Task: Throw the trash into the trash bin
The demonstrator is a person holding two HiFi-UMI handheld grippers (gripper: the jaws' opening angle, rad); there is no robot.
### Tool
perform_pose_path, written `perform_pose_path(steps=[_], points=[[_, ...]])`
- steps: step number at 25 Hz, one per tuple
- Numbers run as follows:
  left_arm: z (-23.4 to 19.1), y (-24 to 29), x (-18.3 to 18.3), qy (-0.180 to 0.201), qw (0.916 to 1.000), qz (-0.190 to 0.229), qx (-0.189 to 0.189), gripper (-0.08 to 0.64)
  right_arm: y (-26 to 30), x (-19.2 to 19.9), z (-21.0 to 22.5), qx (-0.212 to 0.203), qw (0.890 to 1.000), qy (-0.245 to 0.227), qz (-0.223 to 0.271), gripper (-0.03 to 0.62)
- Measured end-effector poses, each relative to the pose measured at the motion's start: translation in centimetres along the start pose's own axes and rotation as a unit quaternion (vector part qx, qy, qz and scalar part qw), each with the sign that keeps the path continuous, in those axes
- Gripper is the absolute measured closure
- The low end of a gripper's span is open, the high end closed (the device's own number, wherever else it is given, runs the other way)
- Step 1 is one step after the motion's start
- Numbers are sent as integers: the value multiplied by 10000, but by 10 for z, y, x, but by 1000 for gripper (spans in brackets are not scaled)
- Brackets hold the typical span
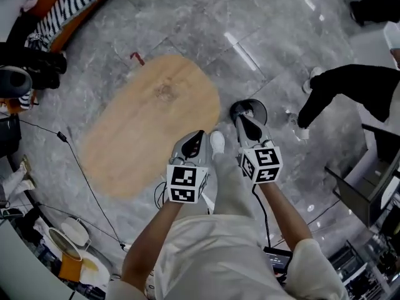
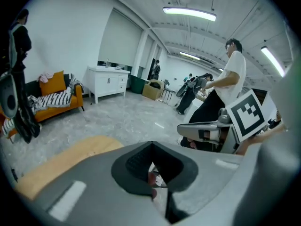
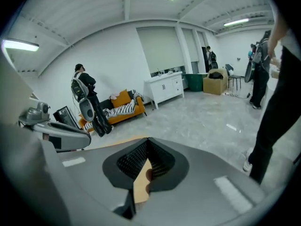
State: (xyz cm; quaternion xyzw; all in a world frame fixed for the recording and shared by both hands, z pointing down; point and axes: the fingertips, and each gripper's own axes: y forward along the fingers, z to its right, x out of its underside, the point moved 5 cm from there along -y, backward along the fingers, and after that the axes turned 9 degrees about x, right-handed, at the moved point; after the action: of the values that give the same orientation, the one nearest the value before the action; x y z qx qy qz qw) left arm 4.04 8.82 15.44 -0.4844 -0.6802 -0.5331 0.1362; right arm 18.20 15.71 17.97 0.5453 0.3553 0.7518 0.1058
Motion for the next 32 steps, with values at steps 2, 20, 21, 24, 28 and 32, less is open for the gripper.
perform_pose_path(steps=[2,20,21,24,28,32], points=[[-2,-27,-19,-65,9997,221,-107,558,-14,-24,-21,-131,9997,-93,191,568],[41,-228,-64,67,9778,2064,-363,560,-165,-100,-197,-916,9827,-564,1508,568],[44,-235,-58,85,9767,2114,-362,560,-170,-94,-203,-919,9821,-577,1541,568],[47,-252,-37,100,9767,2109,-393,560,-182,-76,-224,-871,9815,-731,1538,568],[42,-277,-19,94,9773,2097,-283,558,-195,-60,-252,-725,9833,-776,1481,568],[43,-287,-14,27,9747,2229,-157,560,-211,-44,-262,-605,9831,-785,1540,568]])
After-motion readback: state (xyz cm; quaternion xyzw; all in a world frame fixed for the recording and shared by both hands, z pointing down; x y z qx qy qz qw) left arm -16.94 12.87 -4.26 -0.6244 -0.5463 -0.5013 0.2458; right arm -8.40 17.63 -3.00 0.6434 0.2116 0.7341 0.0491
